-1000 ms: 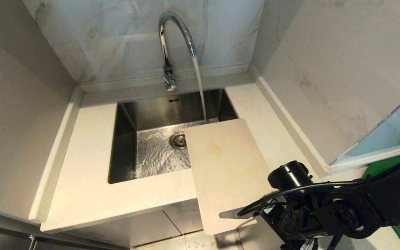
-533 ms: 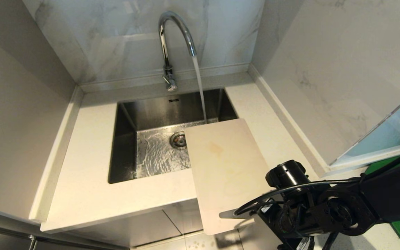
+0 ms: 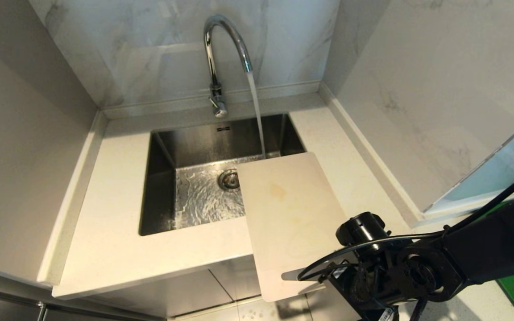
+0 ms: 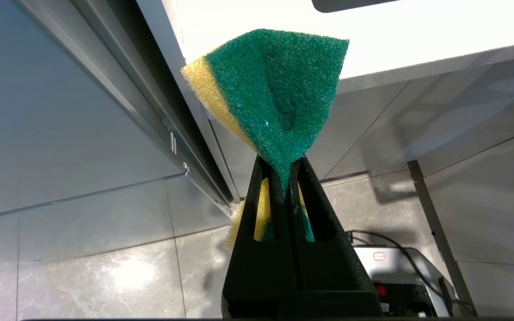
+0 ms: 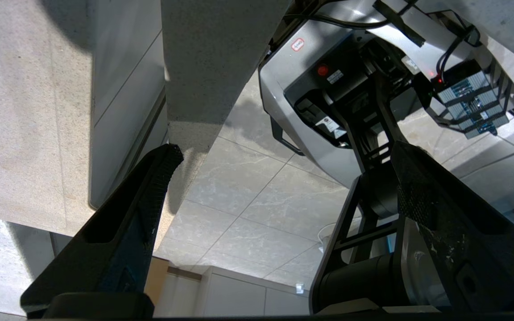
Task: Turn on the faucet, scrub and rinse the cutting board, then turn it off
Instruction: Pick up the cutting board
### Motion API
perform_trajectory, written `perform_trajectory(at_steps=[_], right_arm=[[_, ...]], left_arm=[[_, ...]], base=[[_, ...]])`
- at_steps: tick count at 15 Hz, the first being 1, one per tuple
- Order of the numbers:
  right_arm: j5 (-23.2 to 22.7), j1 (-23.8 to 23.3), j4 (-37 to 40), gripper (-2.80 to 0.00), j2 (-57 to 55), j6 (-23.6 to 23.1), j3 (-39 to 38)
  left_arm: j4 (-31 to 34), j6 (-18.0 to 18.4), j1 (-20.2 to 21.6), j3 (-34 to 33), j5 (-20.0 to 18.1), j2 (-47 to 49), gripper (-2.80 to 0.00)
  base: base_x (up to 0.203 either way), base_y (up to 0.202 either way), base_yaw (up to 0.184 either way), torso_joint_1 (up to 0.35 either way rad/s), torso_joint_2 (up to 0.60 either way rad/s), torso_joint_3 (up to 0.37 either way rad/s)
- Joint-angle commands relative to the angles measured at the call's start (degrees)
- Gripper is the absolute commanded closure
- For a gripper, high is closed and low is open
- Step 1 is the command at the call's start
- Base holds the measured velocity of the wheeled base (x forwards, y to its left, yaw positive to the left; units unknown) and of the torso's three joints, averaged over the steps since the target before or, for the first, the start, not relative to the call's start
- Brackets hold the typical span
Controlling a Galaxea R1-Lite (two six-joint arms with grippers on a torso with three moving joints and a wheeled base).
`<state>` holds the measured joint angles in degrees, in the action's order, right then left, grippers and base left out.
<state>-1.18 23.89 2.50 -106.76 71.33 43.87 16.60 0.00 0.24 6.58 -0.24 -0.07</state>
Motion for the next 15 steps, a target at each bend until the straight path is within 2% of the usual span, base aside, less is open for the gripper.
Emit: perform_trajectory(at_steps=[1,15], right_arm=[[0.0,0.0,0.0,-2.8,-0.9,0.4,0.0],[-0.8,0.1,-3.6,-2.8,-5.6,-1.5,2.1]], left_arm=[[0.1,0.0,0.0,0.0,0.0,0.1,0.0],[0.1,0.0,0.0,0.0,0.0,0.1,0.0]], base=[[0.0,0.0,0.0,0.0,0.0,0.0],[0.0,0.0,0.0,0.0,0.0,0.0]])
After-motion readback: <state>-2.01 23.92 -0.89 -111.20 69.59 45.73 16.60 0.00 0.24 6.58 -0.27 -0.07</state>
